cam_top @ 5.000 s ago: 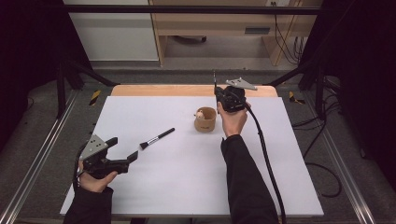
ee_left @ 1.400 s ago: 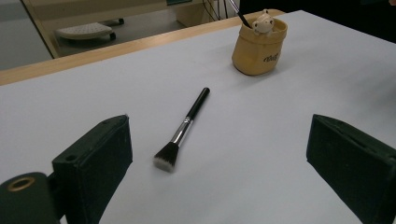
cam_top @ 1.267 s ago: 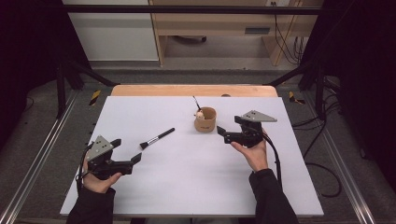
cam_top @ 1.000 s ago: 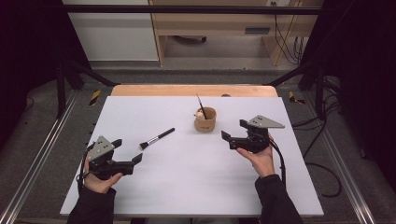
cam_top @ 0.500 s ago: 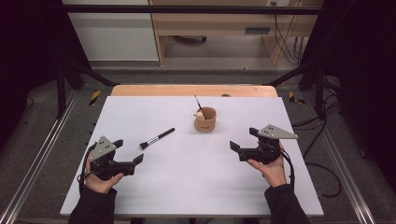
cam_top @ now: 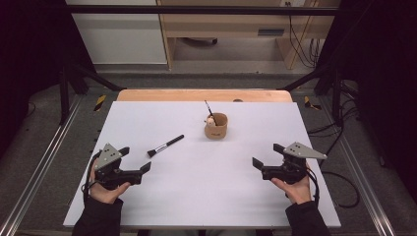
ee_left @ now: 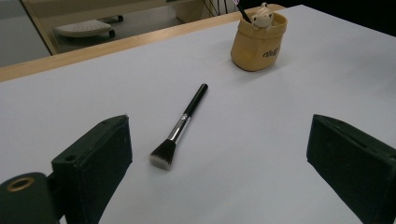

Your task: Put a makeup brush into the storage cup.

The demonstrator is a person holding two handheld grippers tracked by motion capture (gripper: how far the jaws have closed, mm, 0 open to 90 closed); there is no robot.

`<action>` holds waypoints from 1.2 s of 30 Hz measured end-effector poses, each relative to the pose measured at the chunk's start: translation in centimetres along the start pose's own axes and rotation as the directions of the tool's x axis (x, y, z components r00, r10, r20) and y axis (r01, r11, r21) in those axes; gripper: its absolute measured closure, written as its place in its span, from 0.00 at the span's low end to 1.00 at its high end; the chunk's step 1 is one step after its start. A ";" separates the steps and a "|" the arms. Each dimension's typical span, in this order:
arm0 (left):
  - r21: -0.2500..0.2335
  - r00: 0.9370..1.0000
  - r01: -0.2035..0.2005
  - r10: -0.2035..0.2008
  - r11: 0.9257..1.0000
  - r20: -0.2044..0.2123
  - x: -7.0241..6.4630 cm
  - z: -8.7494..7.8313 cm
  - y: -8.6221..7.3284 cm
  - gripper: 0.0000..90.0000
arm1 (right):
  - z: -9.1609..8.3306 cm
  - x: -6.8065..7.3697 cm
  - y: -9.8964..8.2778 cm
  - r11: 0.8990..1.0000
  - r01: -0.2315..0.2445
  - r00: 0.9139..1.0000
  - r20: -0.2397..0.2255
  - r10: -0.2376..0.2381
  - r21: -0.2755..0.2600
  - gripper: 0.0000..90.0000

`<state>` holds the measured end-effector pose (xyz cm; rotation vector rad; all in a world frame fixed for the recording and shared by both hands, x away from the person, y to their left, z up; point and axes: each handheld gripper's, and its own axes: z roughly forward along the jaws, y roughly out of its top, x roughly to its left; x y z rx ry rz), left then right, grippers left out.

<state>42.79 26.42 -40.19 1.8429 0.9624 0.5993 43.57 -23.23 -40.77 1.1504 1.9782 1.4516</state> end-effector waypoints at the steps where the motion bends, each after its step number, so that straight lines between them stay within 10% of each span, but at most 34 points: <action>1: -0.001 1.000 0.000 0.000 1.000 0.000 0.0 0.0 0.0 0.07 | -0.1 0.0 -0.2 1.000 -0.006 1.000 0.005 0.006 -0.003 0.05; 36: -0.011 1.000 0.001 -0.001 1.000 0.004 0.5 -0.1 0.9 0.07 | -1.9 -0.6 -0.5 1.000 -0.011 0.999 0.045 0.012 -0.027 0.05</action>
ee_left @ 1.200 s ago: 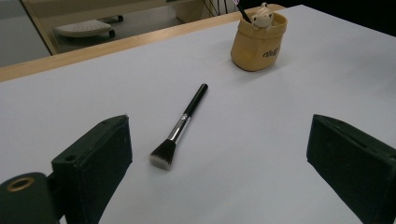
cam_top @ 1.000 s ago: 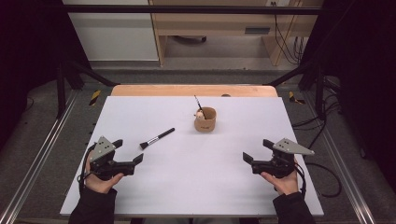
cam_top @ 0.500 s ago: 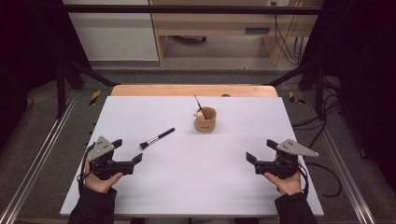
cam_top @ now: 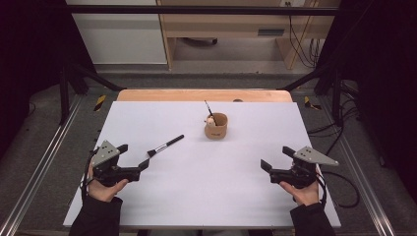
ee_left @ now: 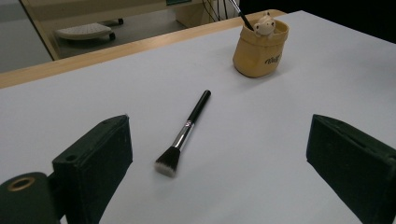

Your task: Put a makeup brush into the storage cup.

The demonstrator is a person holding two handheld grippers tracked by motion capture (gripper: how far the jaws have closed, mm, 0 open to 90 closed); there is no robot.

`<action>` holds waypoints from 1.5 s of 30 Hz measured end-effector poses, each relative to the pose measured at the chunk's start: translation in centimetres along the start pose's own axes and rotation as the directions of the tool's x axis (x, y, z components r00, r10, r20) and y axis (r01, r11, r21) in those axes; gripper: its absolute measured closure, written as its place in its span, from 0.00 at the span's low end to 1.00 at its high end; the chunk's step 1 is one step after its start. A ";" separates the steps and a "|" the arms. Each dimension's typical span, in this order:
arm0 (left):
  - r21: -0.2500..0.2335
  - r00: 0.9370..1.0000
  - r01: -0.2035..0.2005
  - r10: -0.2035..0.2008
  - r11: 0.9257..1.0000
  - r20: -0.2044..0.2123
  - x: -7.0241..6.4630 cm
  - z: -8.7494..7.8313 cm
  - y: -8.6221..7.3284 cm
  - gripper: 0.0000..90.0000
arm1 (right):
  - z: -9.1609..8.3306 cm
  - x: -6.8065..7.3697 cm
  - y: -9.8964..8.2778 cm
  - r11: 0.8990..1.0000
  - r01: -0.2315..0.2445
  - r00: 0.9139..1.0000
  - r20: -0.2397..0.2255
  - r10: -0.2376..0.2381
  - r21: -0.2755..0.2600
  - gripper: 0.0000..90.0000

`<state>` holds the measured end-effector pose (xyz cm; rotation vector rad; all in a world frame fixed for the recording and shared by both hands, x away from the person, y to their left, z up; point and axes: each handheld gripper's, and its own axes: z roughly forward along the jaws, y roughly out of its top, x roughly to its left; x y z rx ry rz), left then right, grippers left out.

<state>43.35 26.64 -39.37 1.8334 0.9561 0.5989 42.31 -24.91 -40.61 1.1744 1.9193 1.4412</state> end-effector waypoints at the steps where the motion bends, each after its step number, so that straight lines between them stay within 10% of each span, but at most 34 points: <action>1: 0.000 1.000 -0.006 0.006 1.000 0.000 -0.1 0.0 0.2 0.07 | 0.0 0.0 0.0 1.000 0.001 1.000 0.000 -0.001 0.001 0.05; 32: 0.129 0.994 -0.106 0.103 0.986 0.030 -0.1 3.0 3.7 0.08 | 0.0 0.4 0.3 1.000 0.005 1.000 -0.010 -0.005 -0.001 0.05; 45: 0.194 0.987 -0.159 0.152 0.968 0.050 -0.1 4.5 5.0 0.07 | 0.0 0.4 0.2 1.000 0.007 1.000 -0.016 -0.007 0.004 0.05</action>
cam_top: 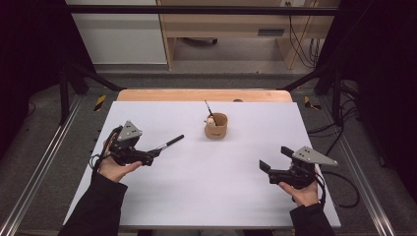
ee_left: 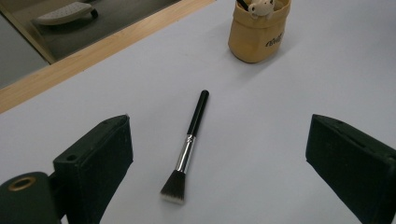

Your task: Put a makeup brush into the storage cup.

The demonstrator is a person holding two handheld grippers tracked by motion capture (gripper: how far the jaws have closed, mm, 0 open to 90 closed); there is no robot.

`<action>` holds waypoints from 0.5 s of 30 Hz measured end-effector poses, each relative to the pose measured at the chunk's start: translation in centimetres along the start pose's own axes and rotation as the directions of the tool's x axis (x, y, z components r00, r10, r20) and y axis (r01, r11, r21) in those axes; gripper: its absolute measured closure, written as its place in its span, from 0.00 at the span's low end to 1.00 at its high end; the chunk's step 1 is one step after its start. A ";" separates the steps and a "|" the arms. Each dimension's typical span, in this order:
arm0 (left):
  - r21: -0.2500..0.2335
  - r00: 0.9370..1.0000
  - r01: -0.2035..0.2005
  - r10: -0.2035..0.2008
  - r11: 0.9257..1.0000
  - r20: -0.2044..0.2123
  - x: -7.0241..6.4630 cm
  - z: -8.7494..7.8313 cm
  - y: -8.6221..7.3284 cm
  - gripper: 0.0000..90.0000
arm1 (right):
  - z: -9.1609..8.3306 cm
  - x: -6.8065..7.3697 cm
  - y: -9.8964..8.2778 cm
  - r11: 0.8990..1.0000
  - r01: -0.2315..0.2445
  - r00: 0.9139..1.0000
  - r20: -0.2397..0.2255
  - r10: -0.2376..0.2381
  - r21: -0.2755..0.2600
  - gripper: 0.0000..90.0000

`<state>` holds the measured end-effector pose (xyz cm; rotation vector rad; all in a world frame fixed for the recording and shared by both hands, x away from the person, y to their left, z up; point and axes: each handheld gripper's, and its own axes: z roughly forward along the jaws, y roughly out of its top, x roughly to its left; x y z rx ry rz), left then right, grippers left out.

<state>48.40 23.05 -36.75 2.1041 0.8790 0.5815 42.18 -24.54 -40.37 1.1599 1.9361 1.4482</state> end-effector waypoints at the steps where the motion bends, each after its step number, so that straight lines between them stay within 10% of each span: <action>1: 0.004 1.000 0.000 0.000 1.000 0.002 0.0 0.2 0.1 0.07 | 0.0 0.0 0.0 1.000 0.001 1.000 0.001 -0.001 0.001 0.05; 15: 0.070 0.999 -0.034 0.034 0.997 0.007 0.6 1.6 1.9 0.08 | 0.1 0.1 -0.1 1.000 0.004 1.000 -0.001 -0.004 0.004 0.05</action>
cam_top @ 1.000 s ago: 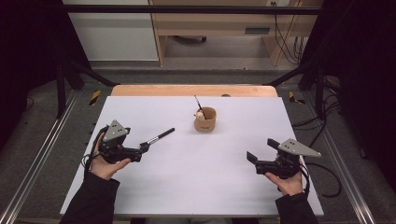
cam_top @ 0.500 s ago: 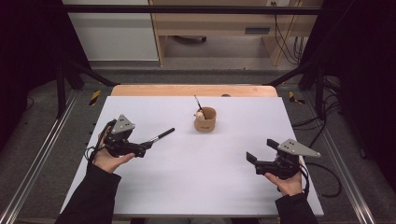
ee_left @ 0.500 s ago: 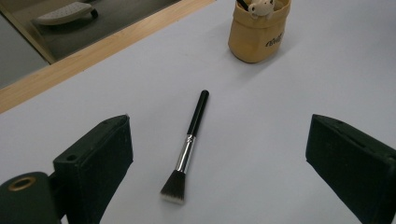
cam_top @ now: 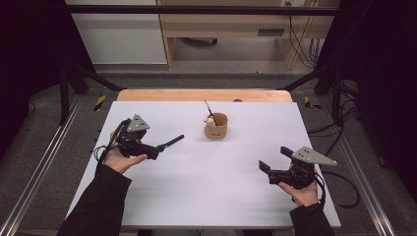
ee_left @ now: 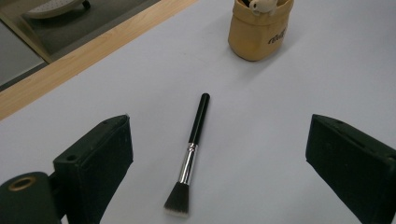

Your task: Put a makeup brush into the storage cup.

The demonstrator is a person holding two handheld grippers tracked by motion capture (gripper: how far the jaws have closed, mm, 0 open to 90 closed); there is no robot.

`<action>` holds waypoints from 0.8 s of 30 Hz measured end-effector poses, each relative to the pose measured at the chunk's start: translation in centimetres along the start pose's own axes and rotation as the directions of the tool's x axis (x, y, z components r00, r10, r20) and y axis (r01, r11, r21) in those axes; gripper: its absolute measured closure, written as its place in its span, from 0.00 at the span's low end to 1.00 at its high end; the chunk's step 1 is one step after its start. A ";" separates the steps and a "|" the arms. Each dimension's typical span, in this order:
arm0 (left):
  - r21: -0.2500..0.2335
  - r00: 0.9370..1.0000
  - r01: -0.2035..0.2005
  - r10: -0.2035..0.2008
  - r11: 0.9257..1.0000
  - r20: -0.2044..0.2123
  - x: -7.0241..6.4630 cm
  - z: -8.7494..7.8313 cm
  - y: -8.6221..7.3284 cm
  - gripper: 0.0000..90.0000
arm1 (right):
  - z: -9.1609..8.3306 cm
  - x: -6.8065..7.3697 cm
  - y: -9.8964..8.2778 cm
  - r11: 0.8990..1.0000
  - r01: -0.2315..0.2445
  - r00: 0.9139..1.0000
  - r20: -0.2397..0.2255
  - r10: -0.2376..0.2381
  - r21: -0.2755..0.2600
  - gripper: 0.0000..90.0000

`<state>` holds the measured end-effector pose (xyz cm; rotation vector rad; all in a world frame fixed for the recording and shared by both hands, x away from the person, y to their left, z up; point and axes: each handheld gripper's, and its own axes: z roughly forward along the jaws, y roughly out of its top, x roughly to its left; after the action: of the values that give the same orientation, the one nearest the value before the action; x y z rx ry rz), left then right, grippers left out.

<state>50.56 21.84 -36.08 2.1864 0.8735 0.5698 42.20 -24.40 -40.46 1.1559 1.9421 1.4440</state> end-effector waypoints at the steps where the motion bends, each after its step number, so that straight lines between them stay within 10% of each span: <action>1: 0.004 1.000 0.002 -0.002 1.000 -0.001 0.1 0.1 0.1 0.08 | 0.0 0.0 0.0 1.000 0.003 1.000 -0.002 -0.003 0.001 0.05; 24: 0.134 1.000 -0.020 0.021 0.991 -0.007 1.0 4.7 1.5 0.09 | 0.0 0.1 0.0 1.000 0.007 1.000 -0.008 -0.007 0.002 0.05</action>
<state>54.67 19.67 -37.88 2.3175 0.9180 0.5449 42.16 -24.31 -40.44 1.1450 1.9518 1.4446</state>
